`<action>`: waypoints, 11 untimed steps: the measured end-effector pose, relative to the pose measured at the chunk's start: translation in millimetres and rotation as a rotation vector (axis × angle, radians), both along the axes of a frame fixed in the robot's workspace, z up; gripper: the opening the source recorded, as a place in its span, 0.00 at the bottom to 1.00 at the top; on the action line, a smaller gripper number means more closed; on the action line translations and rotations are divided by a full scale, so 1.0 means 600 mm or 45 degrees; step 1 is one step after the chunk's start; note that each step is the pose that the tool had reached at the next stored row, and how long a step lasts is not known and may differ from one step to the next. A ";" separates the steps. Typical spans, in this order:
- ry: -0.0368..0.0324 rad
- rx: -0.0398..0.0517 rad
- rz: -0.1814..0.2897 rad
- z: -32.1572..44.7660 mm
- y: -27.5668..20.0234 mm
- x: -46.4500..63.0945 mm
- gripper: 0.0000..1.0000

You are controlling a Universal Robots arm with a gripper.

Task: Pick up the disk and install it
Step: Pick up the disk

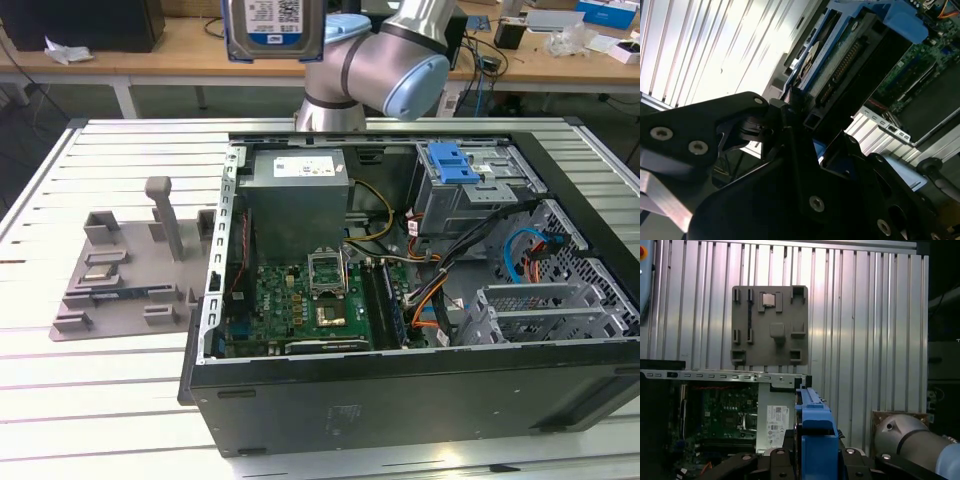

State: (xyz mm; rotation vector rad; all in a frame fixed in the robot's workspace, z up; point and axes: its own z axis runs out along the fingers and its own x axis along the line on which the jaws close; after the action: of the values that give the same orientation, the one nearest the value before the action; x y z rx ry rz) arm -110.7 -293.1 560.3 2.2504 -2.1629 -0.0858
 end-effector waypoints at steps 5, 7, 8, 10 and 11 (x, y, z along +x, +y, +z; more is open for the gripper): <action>0.0006 0.000 0.000 0.000 0.0000 0.039 0.37; 0.0007 0.000 0.000 0.000 0.0000 0.054 0.37; 0.0008 0.000 0.000 -0.001 0.0000 0.061 0.37; 0.0012 0.000 0.000 -0.001 0.0000 0.082 0.37; 0.0015 0.000 0.000 -0.002 0.0000 0.088 0.37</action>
State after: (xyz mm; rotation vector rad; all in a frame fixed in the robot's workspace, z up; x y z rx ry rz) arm -58.2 -293.1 559.4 2.2500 -2.1620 -0.0870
